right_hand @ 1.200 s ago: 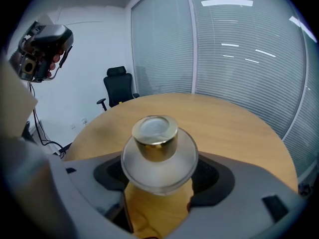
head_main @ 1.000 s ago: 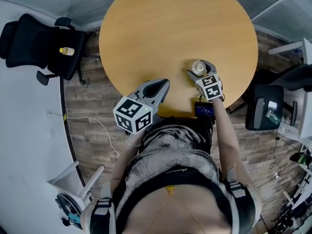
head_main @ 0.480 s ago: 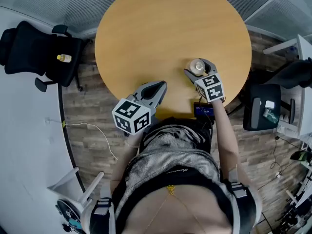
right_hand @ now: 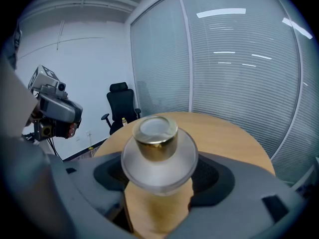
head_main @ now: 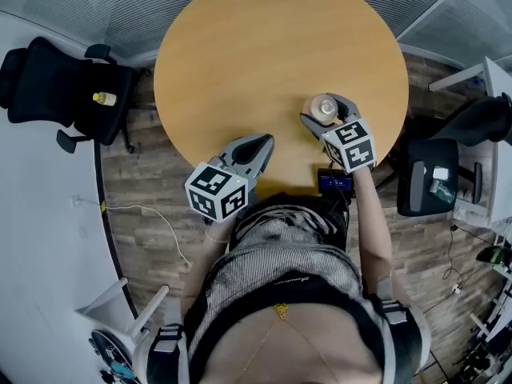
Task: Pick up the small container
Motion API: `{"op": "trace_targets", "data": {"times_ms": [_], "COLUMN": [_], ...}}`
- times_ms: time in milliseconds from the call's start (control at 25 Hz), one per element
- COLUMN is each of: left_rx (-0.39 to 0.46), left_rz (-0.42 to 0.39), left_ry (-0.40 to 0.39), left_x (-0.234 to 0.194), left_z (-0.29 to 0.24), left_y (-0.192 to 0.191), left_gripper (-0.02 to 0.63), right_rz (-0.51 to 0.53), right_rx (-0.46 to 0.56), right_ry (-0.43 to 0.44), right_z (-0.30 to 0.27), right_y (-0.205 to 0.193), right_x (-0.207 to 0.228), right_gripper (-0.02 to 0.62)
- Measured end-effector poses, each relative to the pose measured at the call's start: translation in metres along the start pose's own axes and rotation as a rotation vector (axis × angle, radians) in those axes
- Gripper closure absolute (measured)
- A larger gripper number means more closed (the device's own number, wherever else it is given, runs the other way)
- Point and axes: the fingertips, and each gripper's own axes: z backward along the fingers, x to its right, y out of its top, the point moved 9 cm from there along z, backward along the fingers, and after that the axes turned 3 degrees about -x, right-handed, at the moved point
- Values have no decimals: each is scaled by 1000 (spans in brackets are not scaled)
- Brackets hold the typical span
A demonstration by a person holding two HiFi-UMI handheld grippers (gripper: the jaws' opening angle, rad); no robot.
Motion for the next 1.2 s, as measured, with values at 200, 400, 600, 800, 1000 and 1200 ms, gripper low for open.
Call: {"op": "trace_targets", "data": {"times_ms": [200,400,600,800,1000,1200], "left_rx": [5,12,17,19,19,30], "left_rz": [0,3,0,-3,-4,-3], "left_ry": [1,4,6,7,8,11], "left_x": [3,4,6,6,8,8], "left_z": [1,4,5,6,5,7], "left_y": [-1,-2,-3,-3,-3,-2], "left_gripper": [601,601,601,601,601,601], "right_rz": [15,26,24,59,69,65], "right_rx": [-4,-3,8,23,32,44], "right_ry": [1,-4,-6,-23,-29,-25], "right_z": [15,27,42,56,66,73], "right_y": [12,26,41,58,68,71], "right_x": [-4,-8,-10,-12,-12,-14], "right_gripper": [256,256,256,256,256,256]}}
